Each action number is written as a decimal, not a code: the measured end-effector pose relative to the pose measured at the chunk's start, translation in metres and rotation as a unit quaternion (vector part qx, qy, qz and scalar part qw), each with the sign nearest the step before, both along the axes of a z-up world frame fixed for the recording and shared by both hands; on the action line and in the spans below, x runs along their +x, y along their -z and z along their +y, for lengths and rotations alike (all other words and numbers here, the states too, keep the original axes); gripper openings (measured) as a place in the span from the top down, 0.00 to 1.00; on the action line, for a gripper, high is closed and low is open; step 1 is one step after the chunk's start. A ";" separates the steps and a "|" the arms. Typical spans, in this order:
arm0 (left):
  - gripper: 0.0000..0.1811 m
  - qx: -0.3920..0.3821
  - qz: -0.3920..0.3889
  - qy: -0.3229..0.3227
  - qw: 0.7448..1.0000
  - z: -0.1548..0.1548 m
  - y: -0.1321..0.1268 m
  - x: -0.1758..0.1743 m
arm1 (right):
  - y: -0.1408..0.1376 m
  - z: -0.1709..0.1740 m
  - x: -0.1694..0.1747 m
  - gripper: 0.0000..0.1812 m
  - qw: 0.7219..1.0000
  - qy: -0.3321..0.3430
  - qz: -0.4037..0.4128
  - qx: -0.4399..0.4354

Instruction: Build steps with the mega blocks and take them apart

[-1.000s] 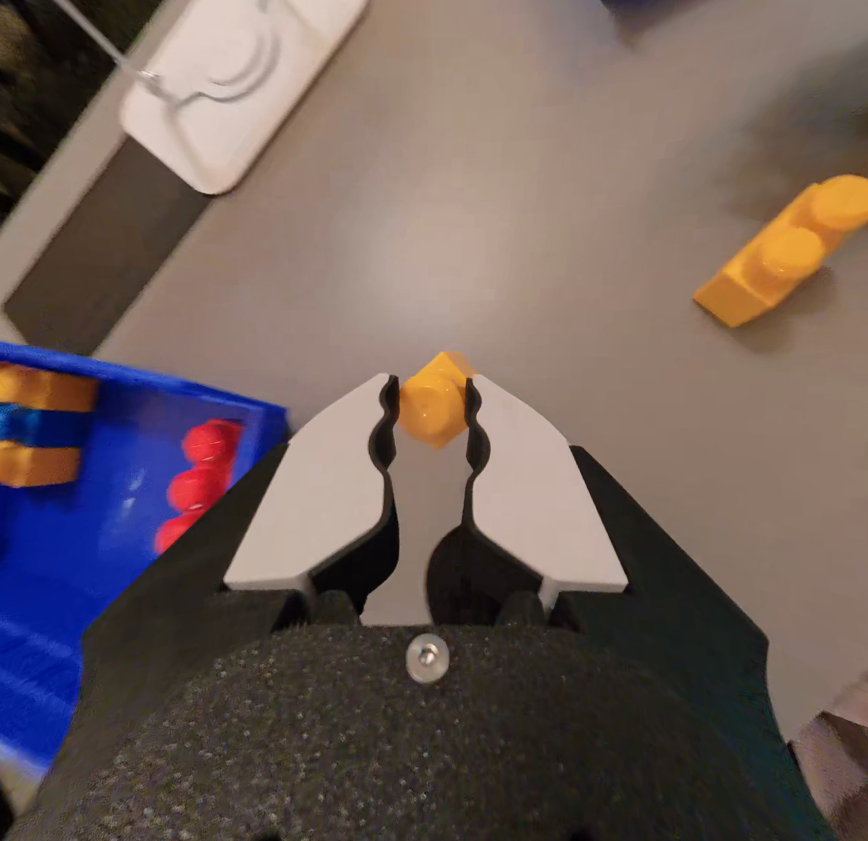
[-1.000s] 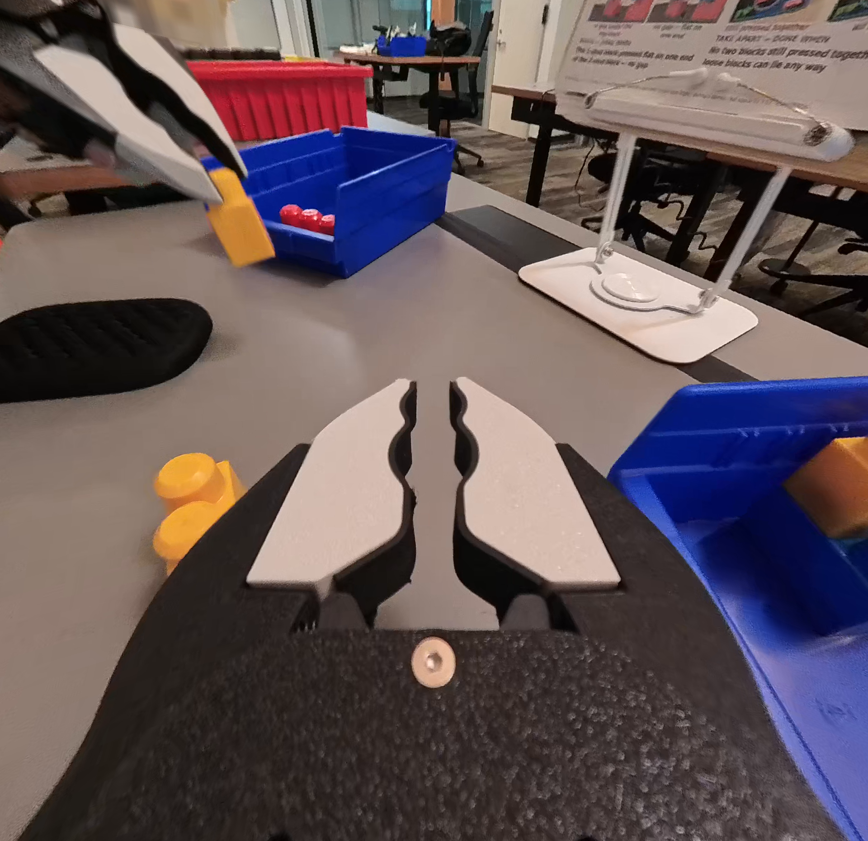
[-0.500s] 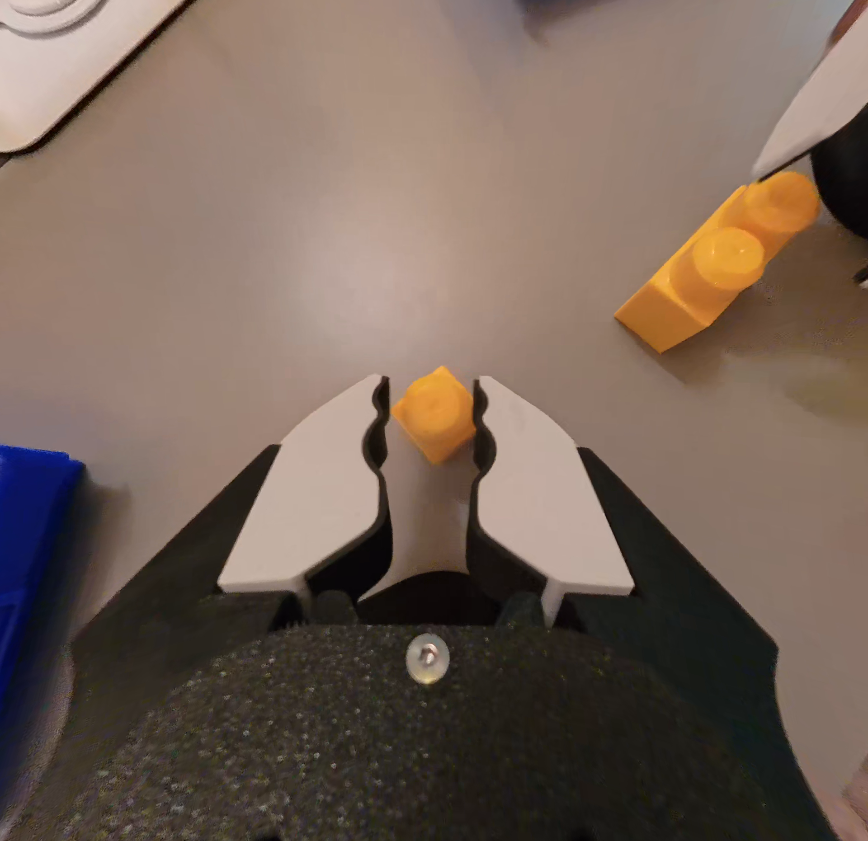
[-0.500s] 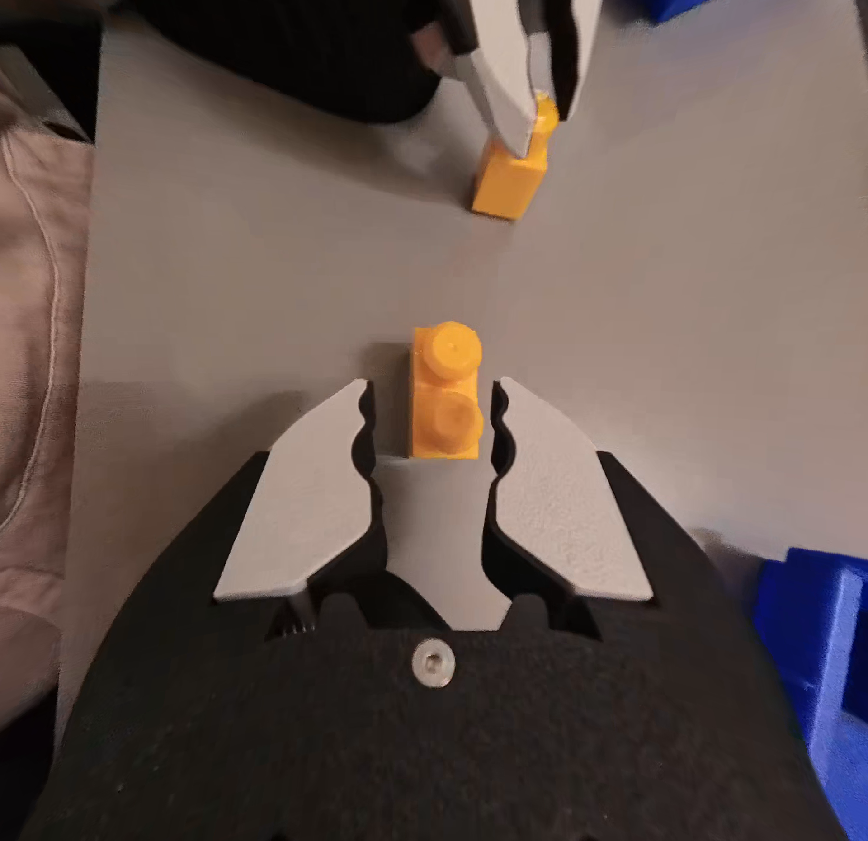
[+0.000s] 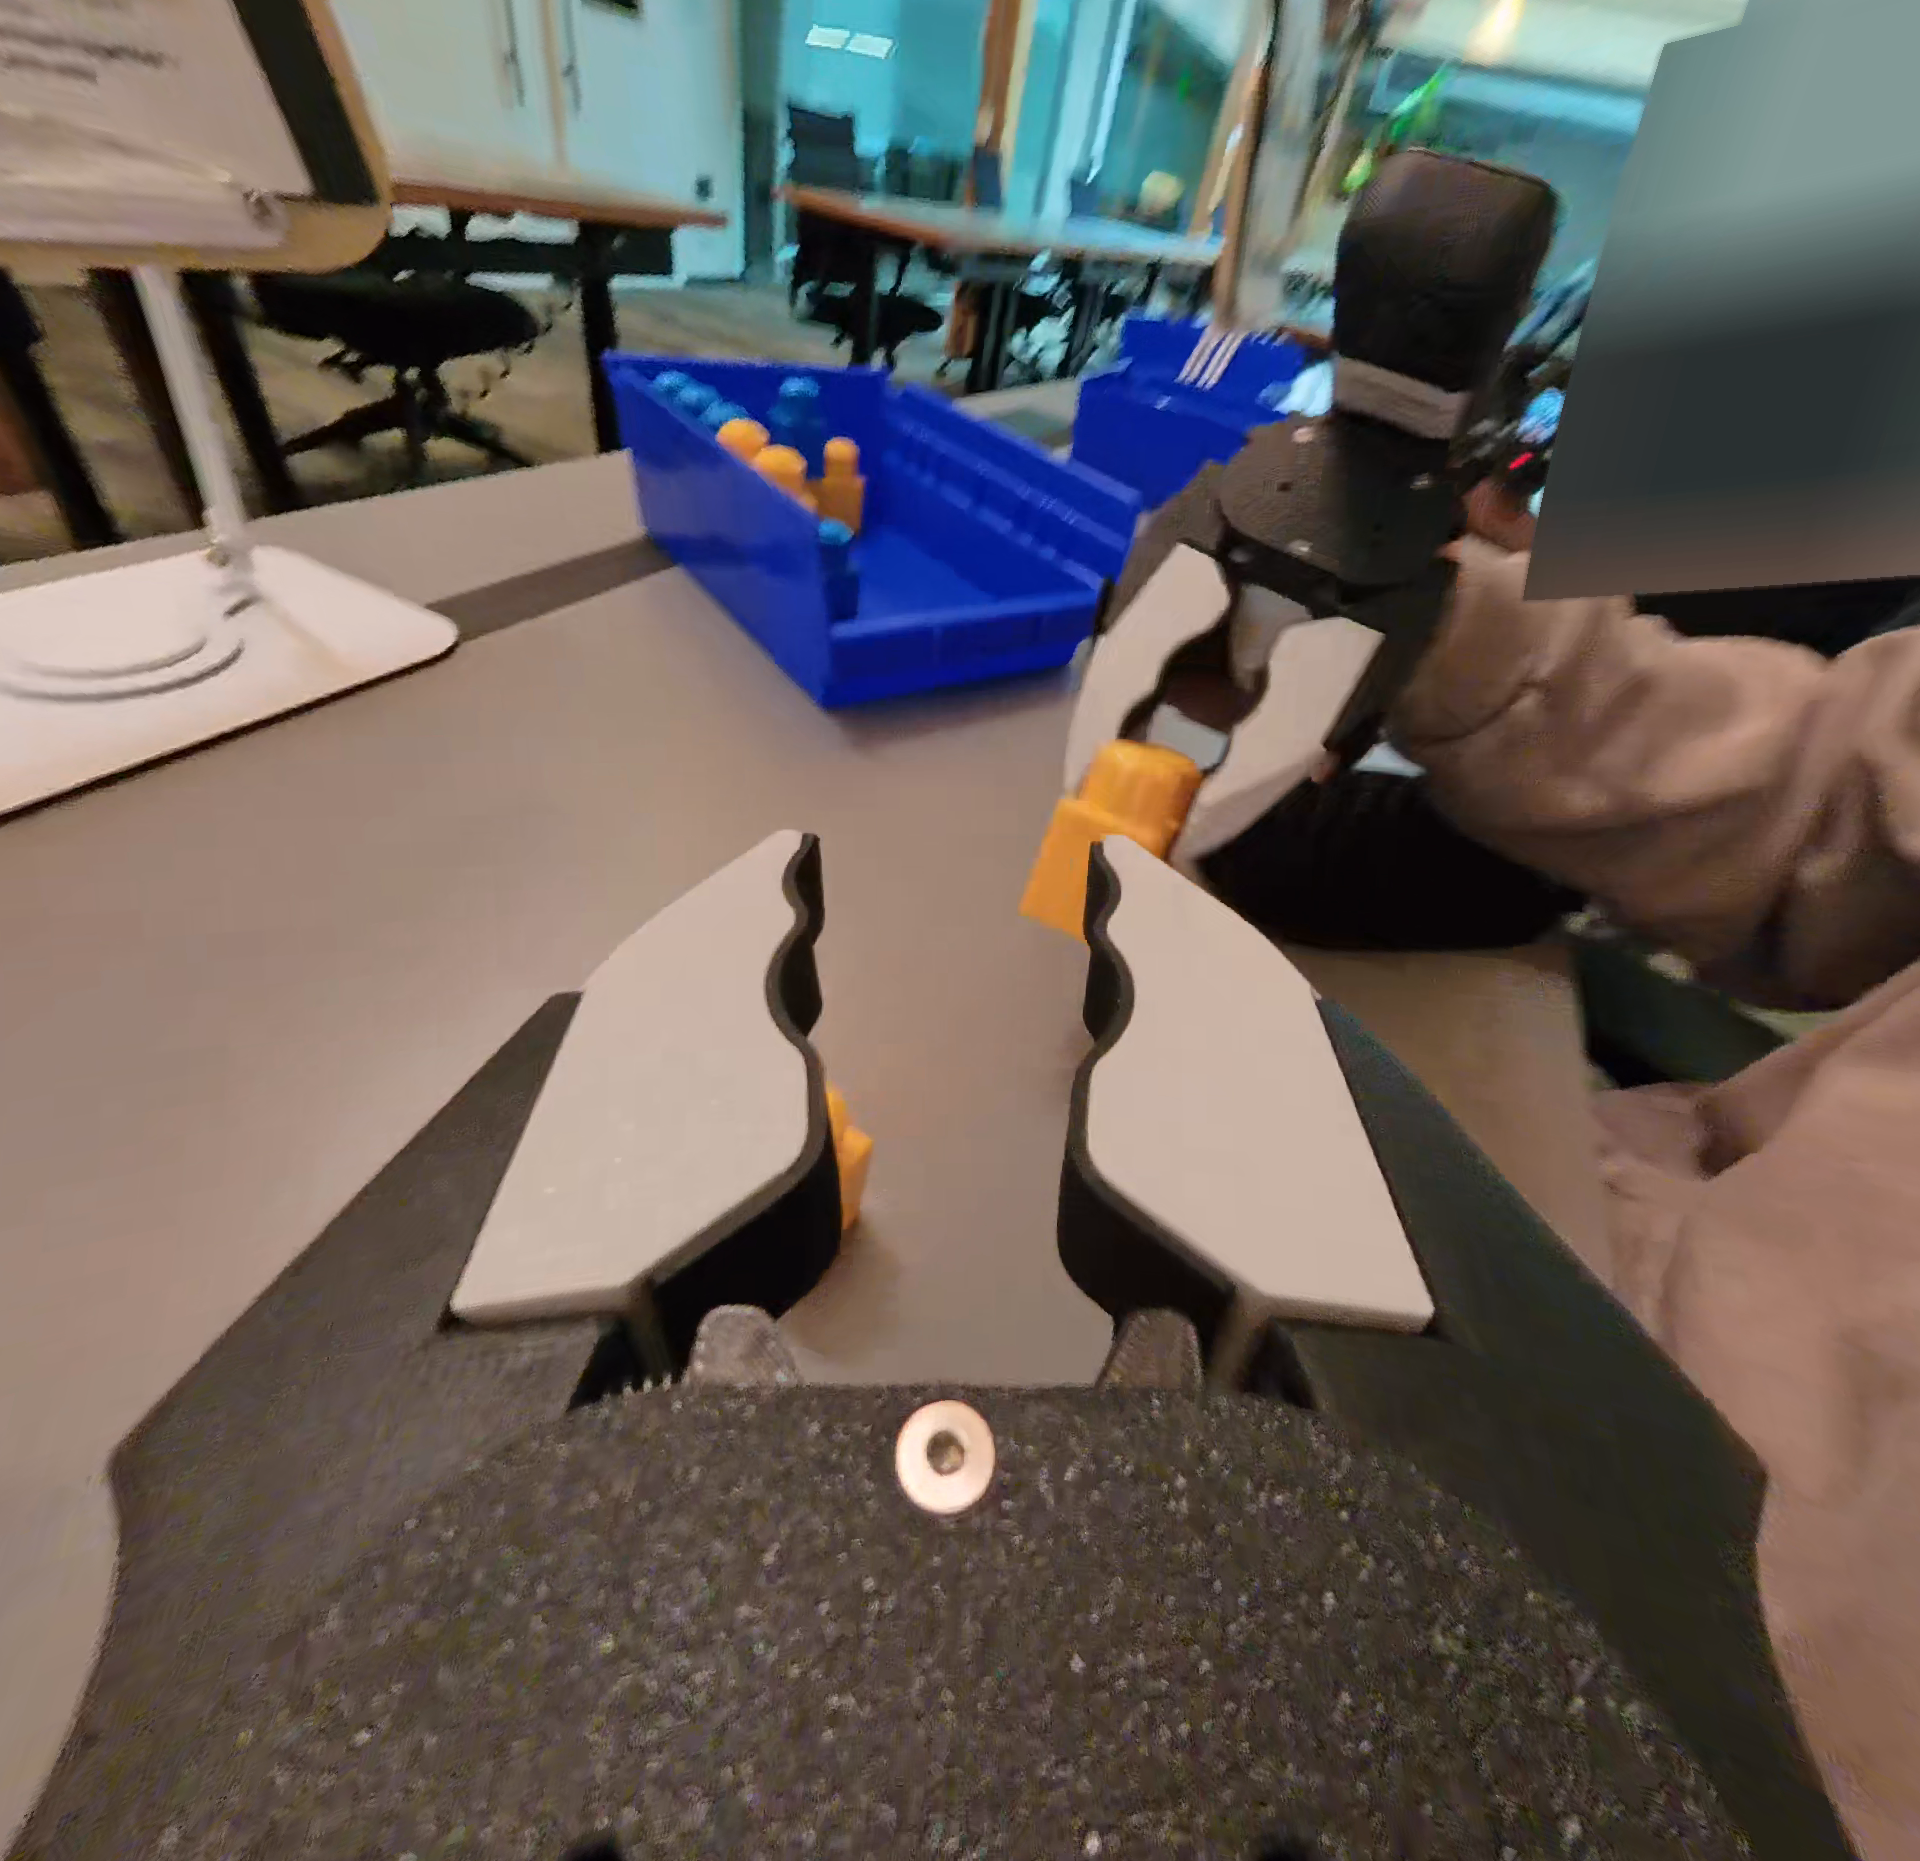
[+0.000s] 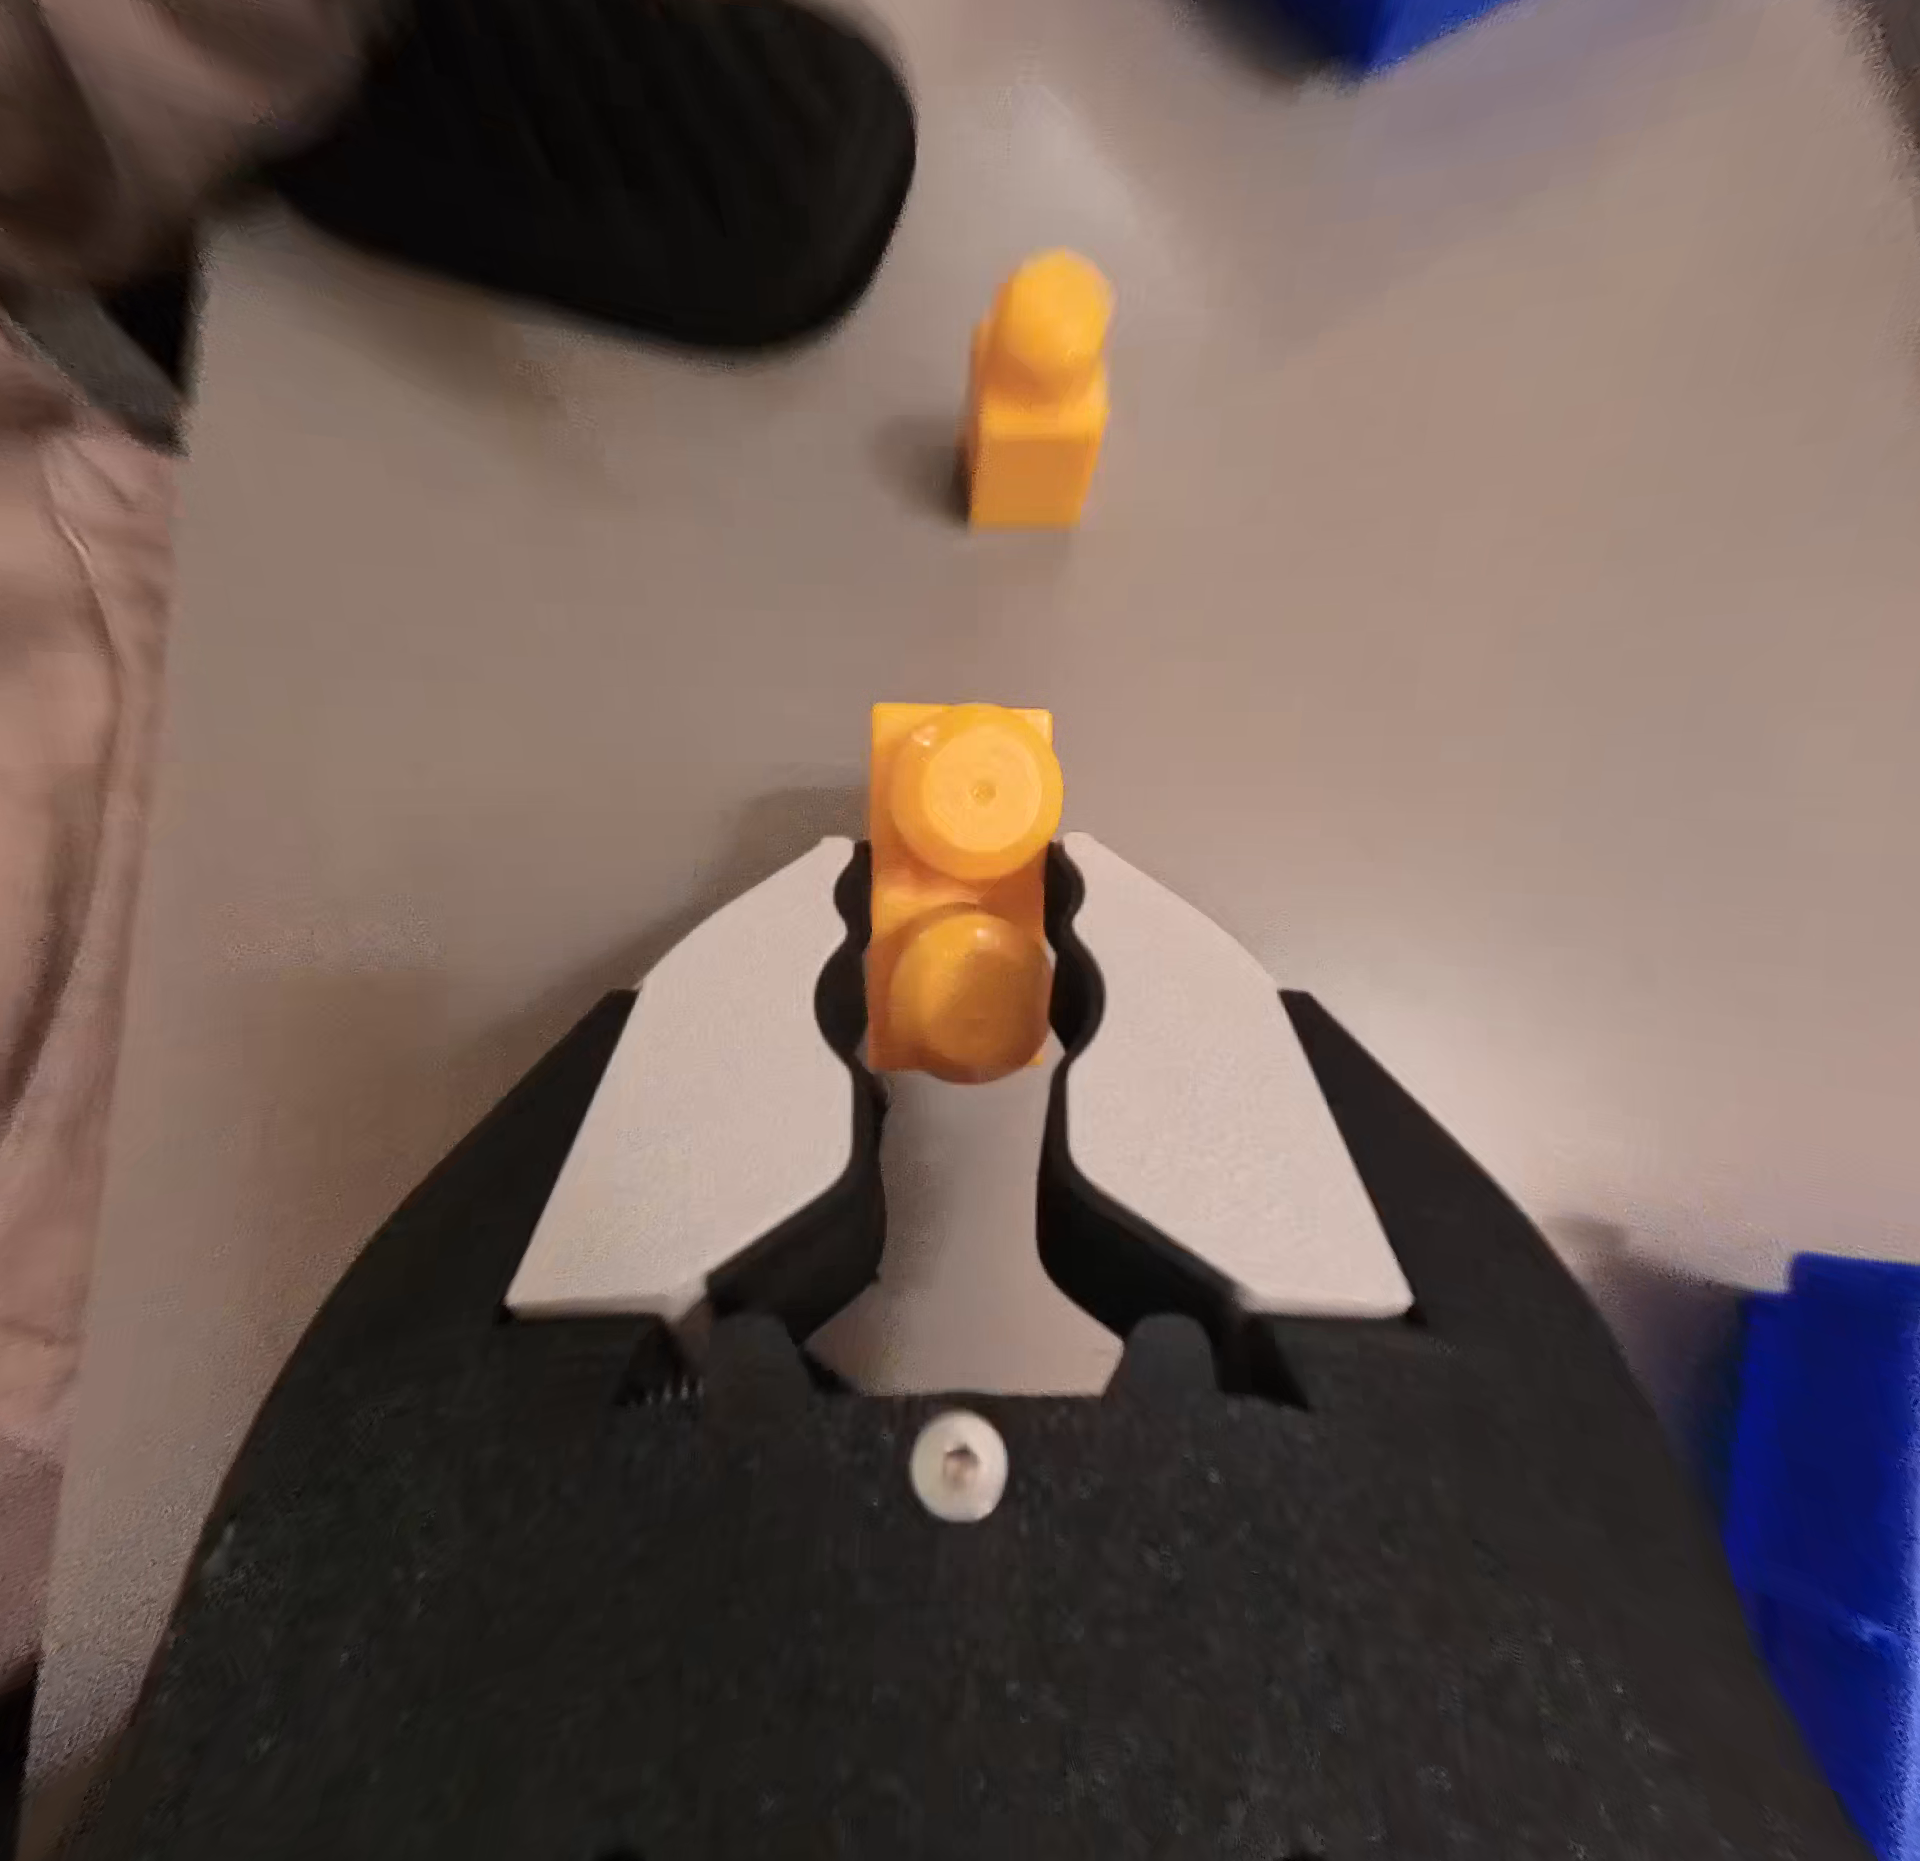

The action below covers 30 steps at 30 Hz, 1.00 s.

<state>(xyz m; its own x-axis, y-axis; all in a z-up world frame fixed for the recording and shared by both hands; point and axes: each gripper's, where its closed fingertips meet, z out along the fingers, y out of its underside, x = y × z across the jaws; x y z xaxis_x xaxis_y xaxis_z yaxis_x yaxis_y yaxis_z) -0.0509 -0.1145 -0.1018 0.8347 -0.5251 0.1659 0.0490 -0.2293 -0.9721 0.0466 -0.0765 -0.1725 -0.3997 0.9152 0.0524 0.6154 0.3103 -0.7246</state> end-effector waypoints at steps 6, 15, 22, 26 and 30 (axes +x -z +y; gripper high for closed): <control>0.71 0.083 -0.100 0.076 0.989 -0.005 -0.039 0.032 | -0.126 -0.003 0.010 0.83 0.916 -0.018 0.339 -0.214; 0.70 0.128 -0.131 0.143 0.973 -0.006 -0.063 0.078 | -0.121 -0.032 -0.012 0.83 0.893 -0.016 0.368 -0.259; 0.78 0.131 -0.147 0.139 0.970 -0.006 -0.061 0.076 | -0.116 -0.047 -0.028 0.83 0.900 -0.029 0.353 -0.252; 0.79 0.131 -0.148 0.133 0.971 -0.006 -0.059 0.073 | -0.114 -0.051 -0.032 0.83 0.899 -0.030 0.354 -0.256; 0.79 0.133 -0.147 0.124 0.972 -0.007 -0.056 0.070 | -0.112 -0.053 -0.035 0.83 0.897 -0.029 0.349 -0.269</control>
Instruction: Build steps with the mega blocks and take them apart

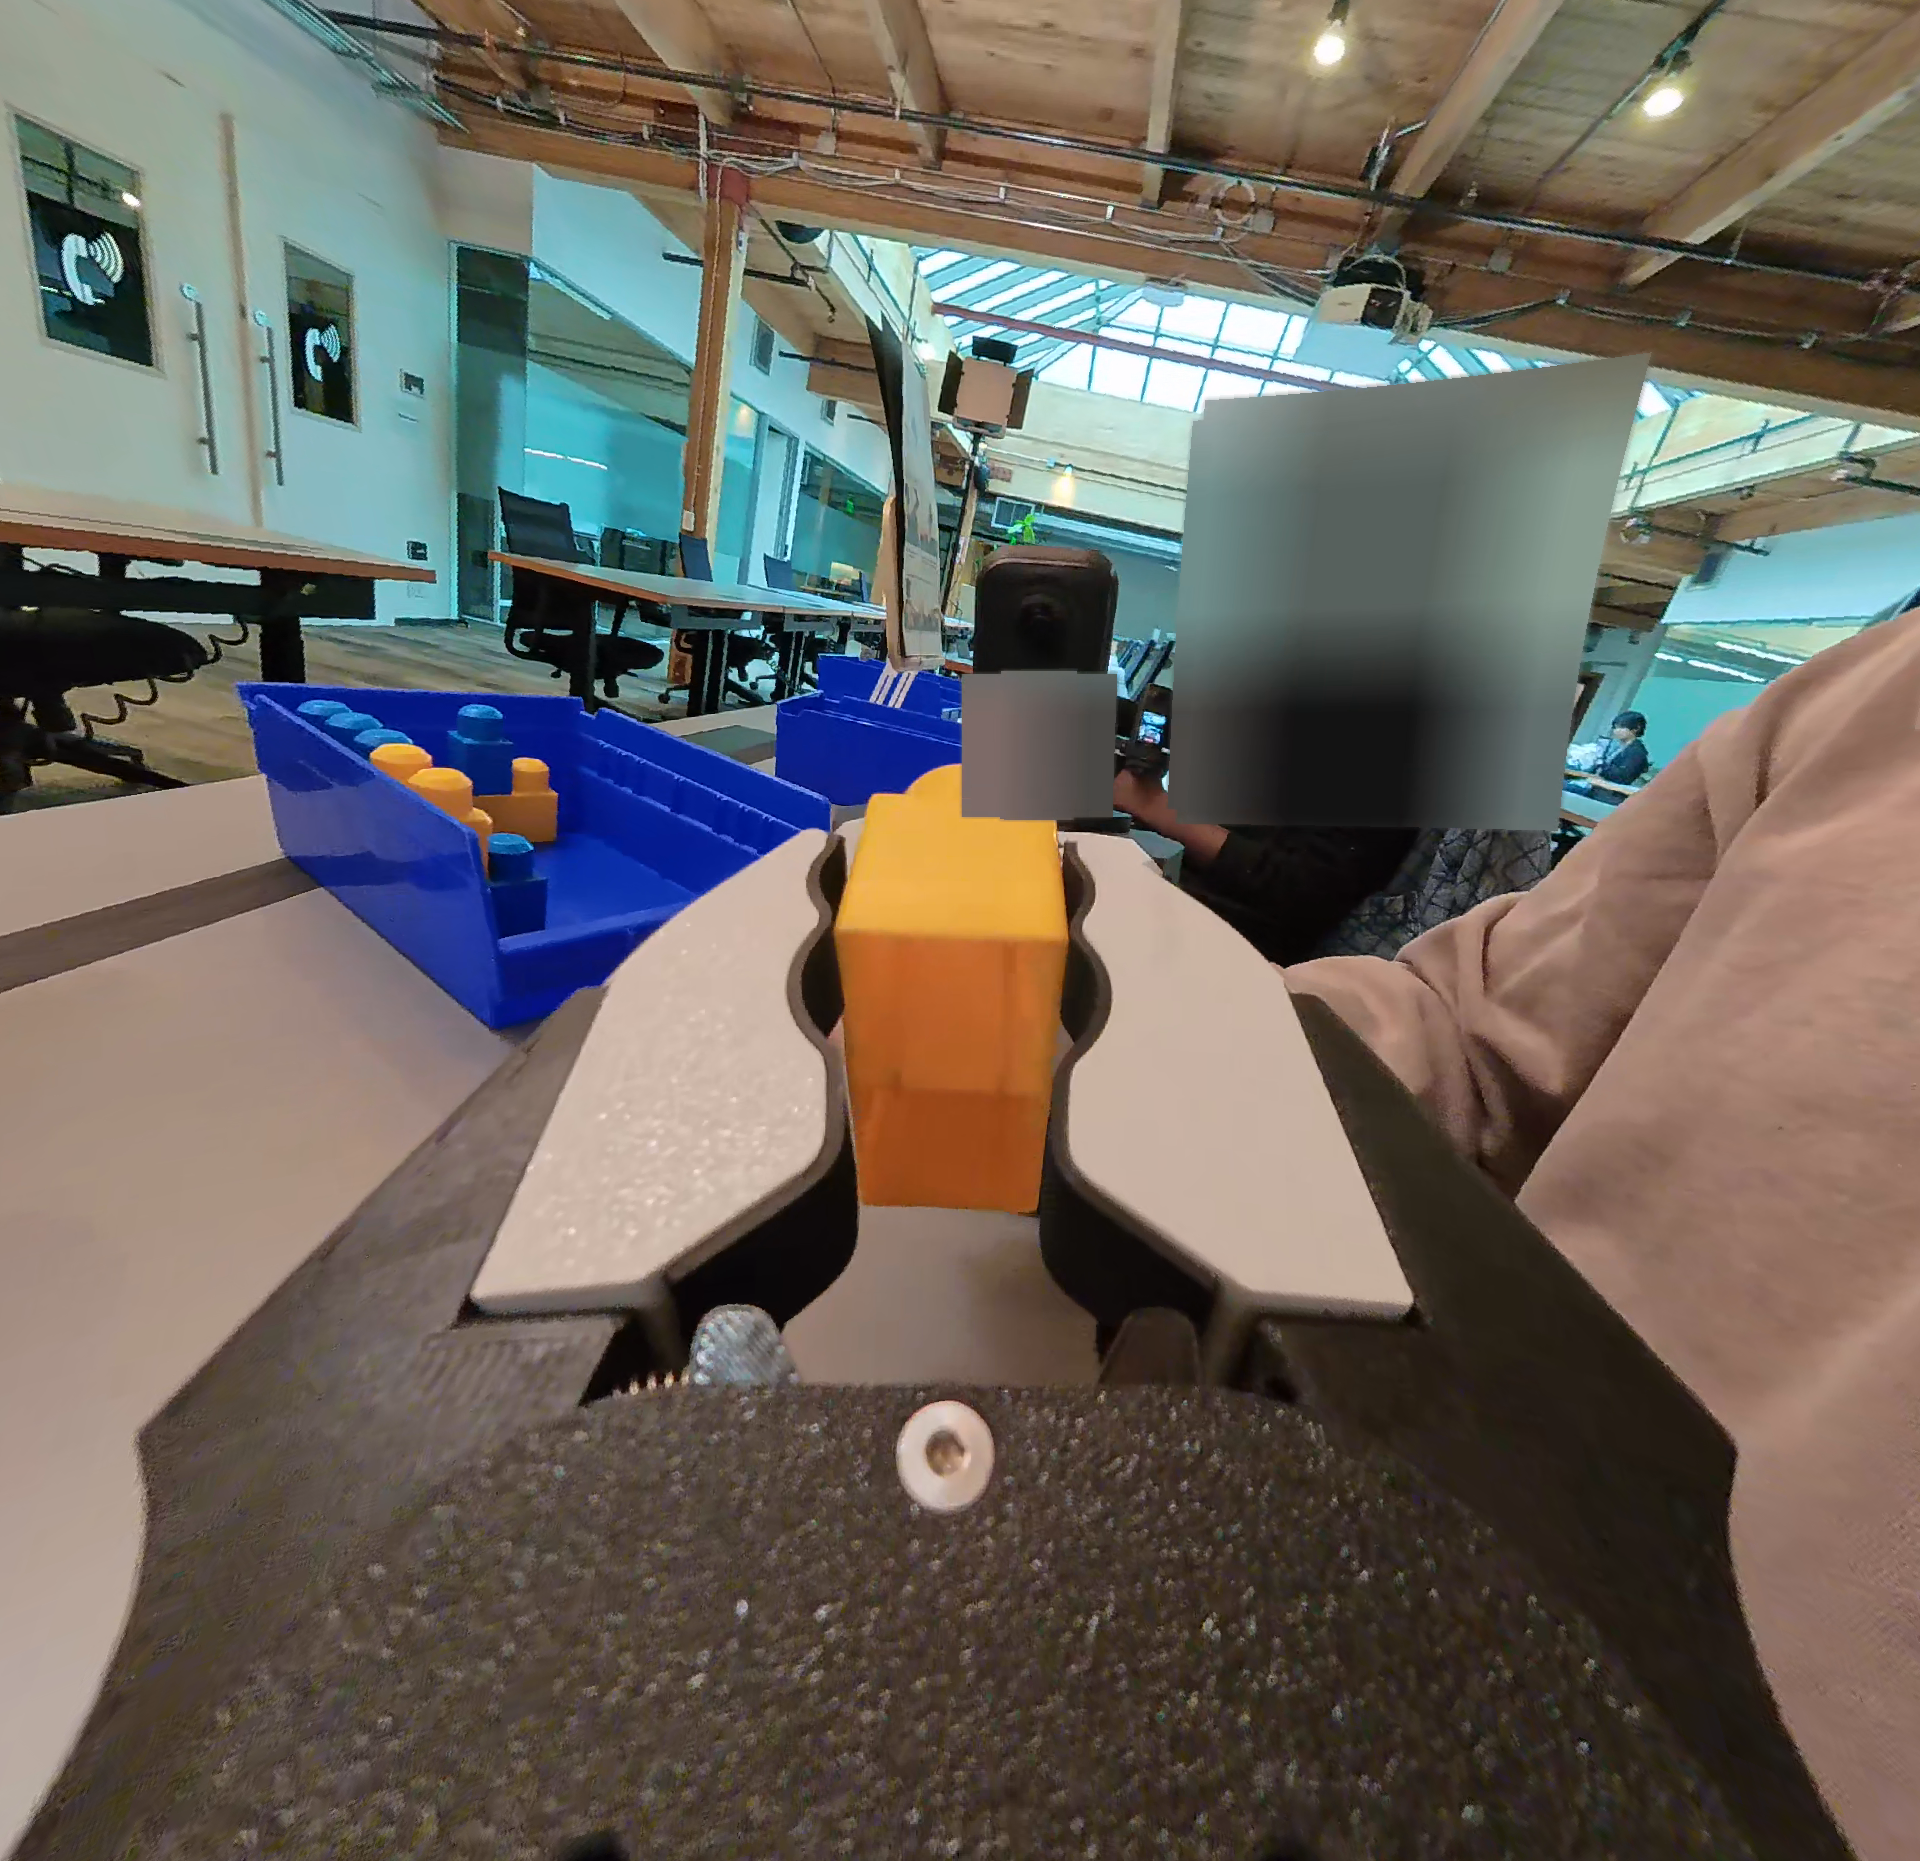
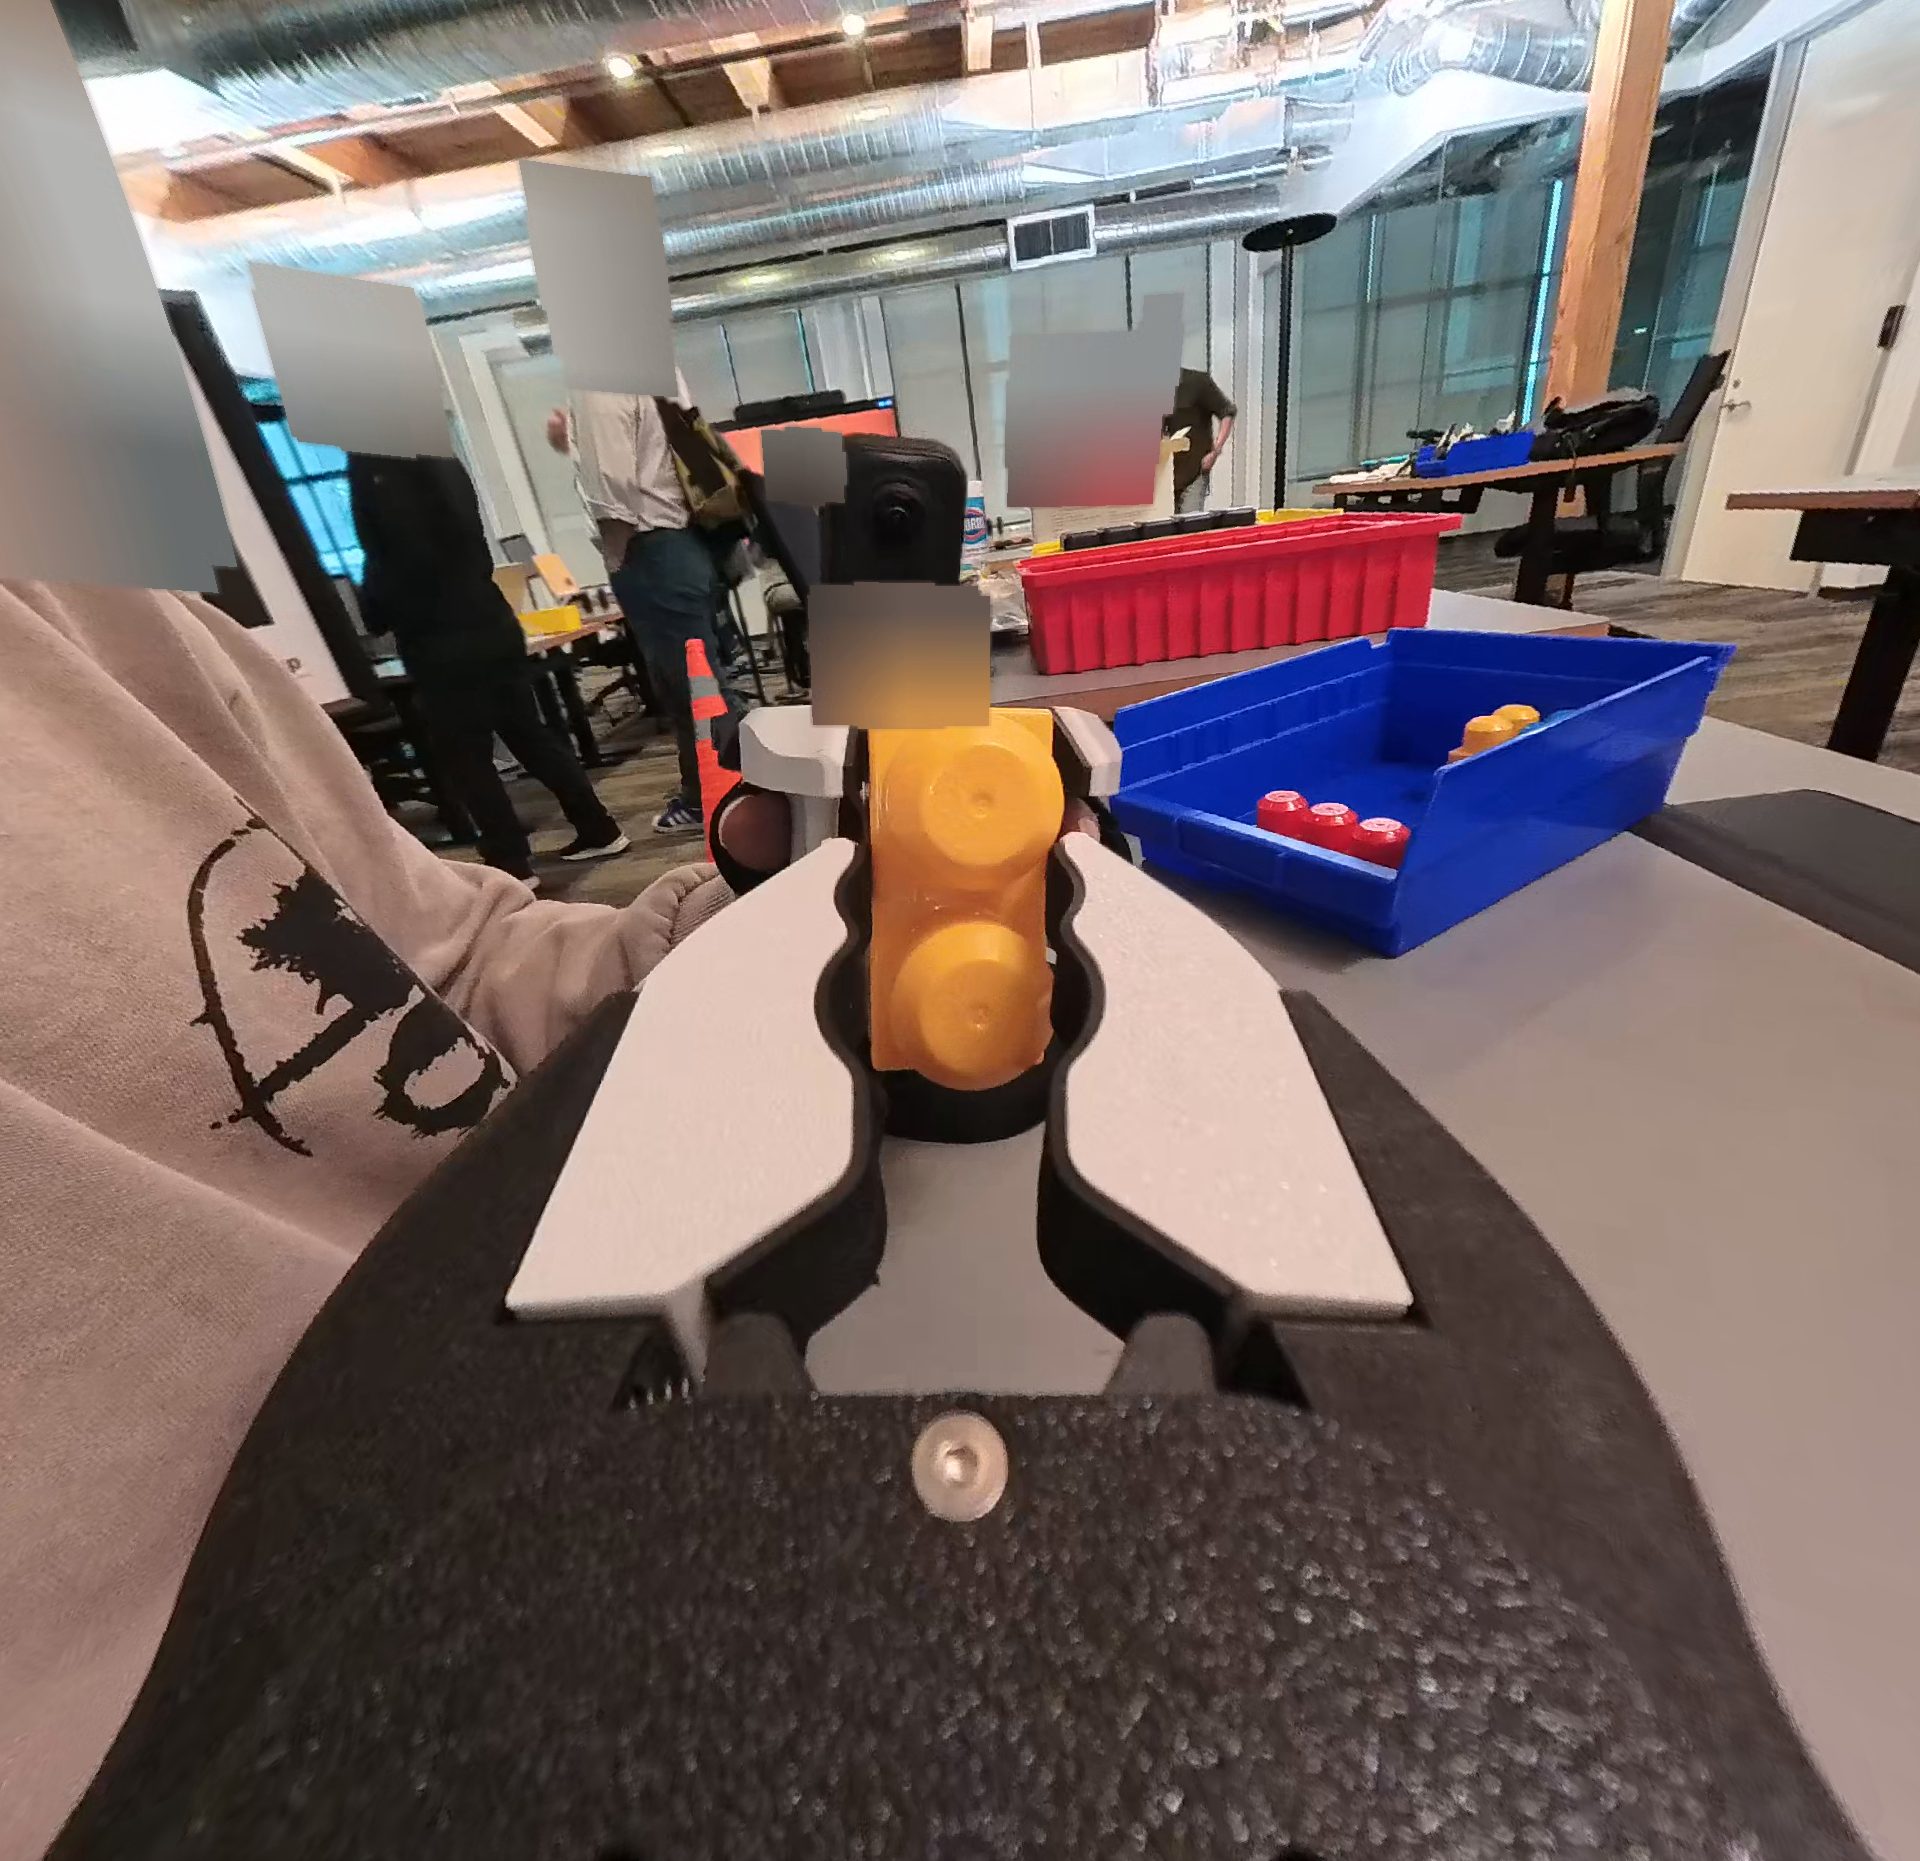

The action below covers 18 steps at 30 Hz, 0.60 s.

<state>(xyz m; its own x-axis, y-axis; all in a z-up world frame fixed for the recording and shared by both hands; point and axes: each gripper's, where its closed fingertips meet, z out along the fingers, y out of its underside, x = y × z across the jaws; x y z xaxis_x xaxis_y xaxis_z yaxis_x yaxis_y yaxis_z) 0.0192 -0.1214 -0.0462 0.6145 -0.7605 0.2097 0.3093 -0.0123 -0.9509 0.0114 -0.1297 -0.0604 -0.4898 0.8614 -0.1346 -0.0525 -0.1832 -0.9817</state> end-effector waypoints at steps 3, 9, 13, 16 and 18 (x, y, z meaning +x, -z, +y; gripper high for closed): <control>0.79 -0.002 -0.005 0.002 1.000 0.000 0.001 0.000 | -0.001 0.000 0.000 0.83 1.000 0.002 0.005 -0.008; 0.78 0.011 -0.006 -0.001 1.000 -0.002 -0.001 -0.001 | -0.009 0.002 0.003 0.83 0.999 -0.005 0.027 -0.040; 0.77 0.012 -0.008 -0.007 1.000 -0.004 0.000 -0.004 | -0.017 0.005 0.007 0.83 0.997 -0.007 0.049 -0.067; 0.77 0.003 -0.006 -0.007 1.000 -0.003 0.003 -0.002 | -0.016 0.003 0.005 0.83 0.997 -0.003 0.053 -0.057; 0.80 -0.004 -0.006 0.001 1.000 -0.005 0.004 -0.001 | -0.018 0.003 0.003 0.83 0.997 0.004 0.063 -0.055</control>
